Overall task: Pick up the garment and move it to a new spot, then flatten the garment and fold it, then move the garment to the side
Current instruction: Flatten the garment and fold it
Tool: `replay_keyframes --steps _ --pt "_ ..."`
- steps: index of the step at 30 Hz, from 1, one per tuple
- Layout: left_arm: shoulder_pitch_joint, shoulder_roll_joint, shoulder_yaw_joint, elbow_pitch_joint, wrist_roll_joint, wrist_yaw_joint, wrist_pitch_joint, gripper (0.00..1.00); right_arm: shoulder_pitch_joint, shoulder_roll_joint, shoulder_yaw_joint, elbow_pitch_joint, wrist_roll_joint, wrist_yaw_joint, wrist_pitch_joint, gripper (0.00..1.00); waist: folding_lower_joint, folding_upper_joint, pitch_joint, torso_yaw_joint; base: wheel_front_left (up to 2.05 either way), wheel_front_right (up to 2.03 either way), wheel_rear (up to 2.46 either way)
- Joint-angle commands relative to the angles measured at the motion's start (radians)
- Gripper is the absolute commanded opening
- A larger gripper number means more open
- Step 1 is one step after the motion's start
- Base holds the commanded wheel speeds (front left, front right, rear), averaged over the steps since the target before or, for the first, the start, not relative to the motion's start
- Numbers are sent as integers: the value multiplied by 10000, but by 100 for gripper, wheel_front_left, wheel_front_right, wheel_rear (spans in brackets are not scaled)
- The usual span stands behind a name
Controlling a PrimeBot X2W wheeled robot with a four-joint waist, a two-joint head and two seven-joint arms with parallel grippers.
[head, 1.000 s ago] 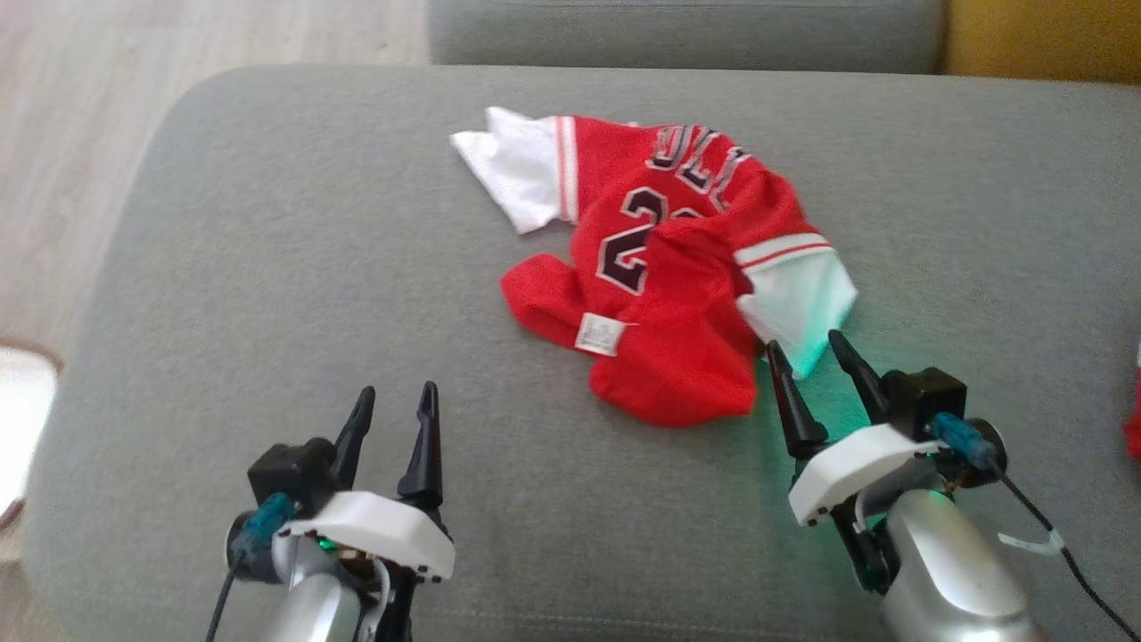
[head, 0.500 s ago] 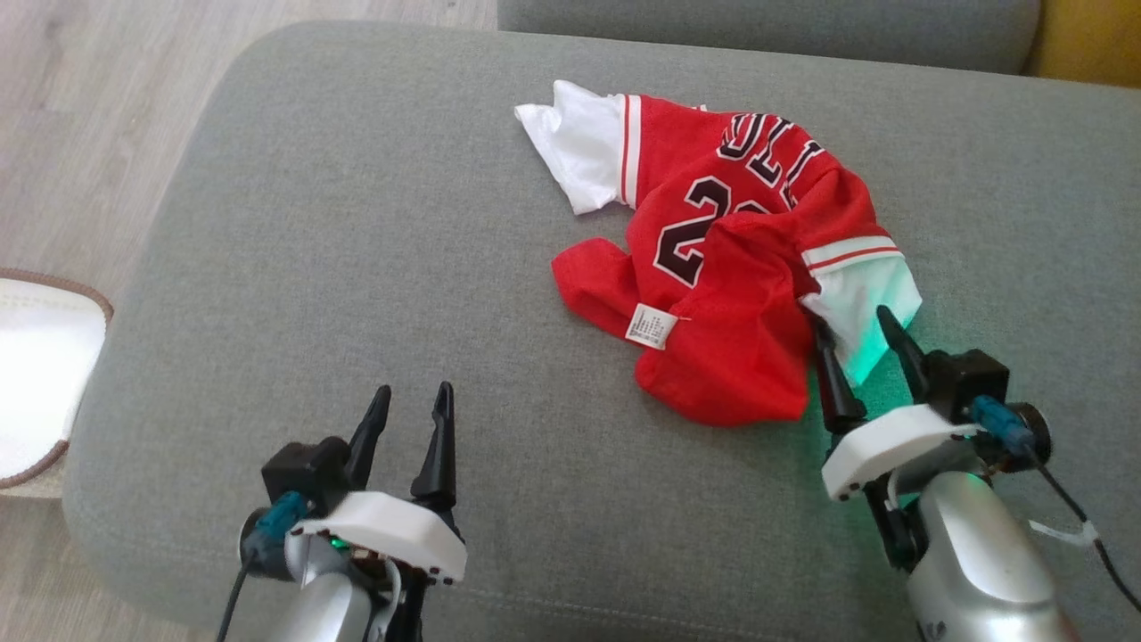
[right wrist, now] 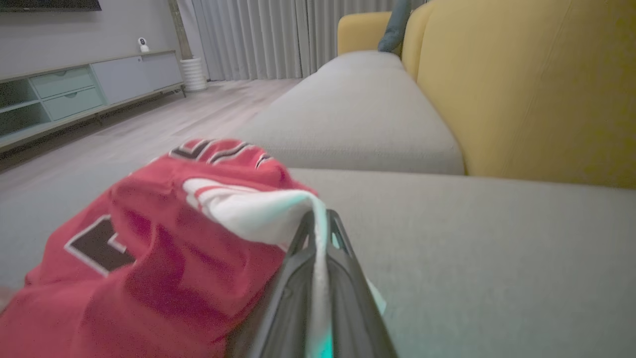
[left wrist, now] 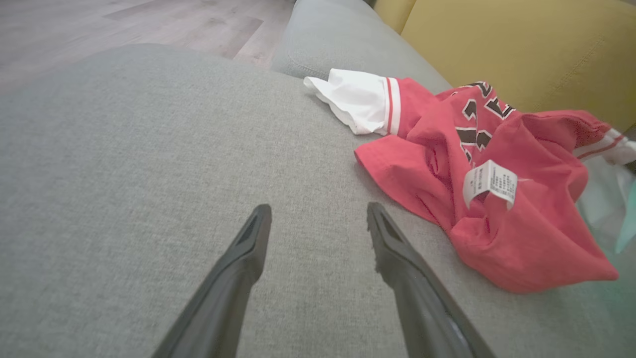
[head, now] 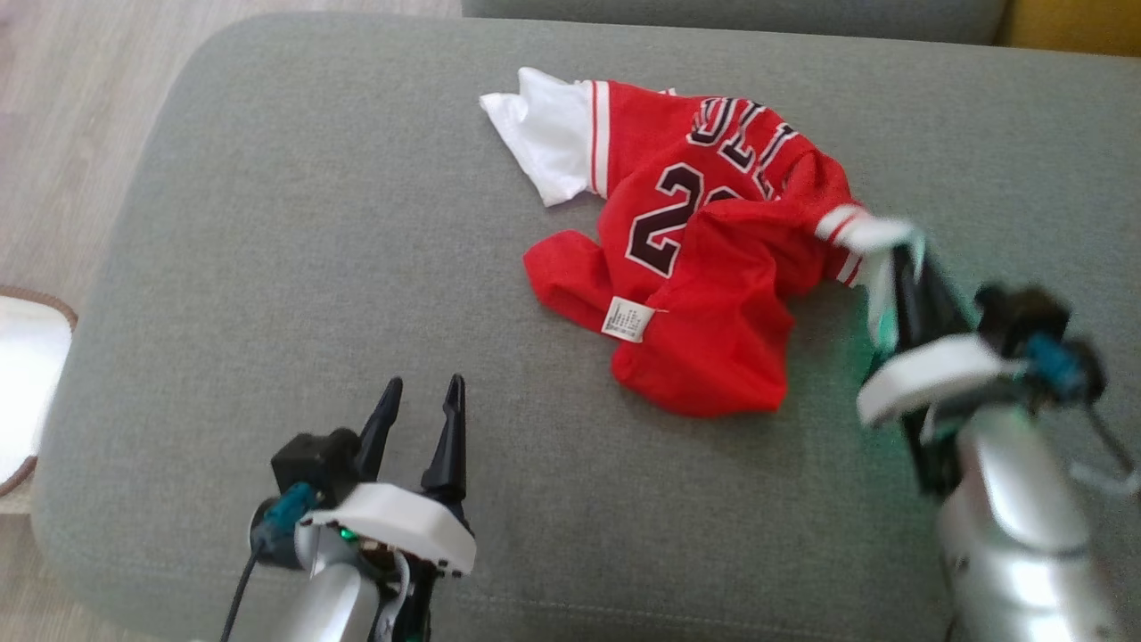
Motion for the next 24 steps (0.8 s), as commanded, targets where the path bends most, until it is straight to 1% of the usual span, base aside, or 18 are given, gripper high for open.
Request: replay_keyframes --steps 1,5,8,11,13,14,15,18,21,24 --pt "-440 64 327 -303 -56 4 -53 100 -692 -41 164 -475 -184 63 -111 0 0 0 -23 -35 0 0 0" --pt "-438 64 238 -288 -140 19 -53 100 -1922 -612 -155 -1035 -759 63 -111 0 0 0 -161 -144 0 0 0" --pt "-355 64 118 -243 -220 -30 -53 100 -2624 -1064 -192 -1338 -1117 63 -111 0 0 0 -284 -232 0 0 0" --pt "-280 64 71 -203 -179 -44 -53 100 -2681 -1464 -181 -1536 -1273 63 -111 0 0 0 -362 -343 0 0 0" --pt "-232 64 96 -188 -193 -19 -53 100 -2306 -1656 -205 -1368 -1301 63 -111 0 0 0 -377 -464 0 0 0" --pt "-229 64 95 -182 -204 -19 -53 100 -2035 -1725 -217 -1146 -1315 63 -111 42 0 0 -357 -540 0 0 0" --pt "-240 64 63 -167 -218 -39 -53 100 -1747 -1774 -270 -845 -1301 63 -111 100 0 0 -324 -615 0 0 0" --pt "-390 64 -77 -115 -183 -91 -53 100 -993 -1805 -500 -152 -1343 63 -111 100 0 0 -172 -878 0 0 0" --pt "-641 64 -227 0 -168 -110 -53 100 -429 -1432 -644 -42 -1221 63 -111 100 0 0 76 -1241 0 0 0" --pt "-1042 64 -320 243 -196 -108 -53 100 -108 -971 -418 -260 -1108 63 -111 100 0 0 347 -1647 0 0 0"
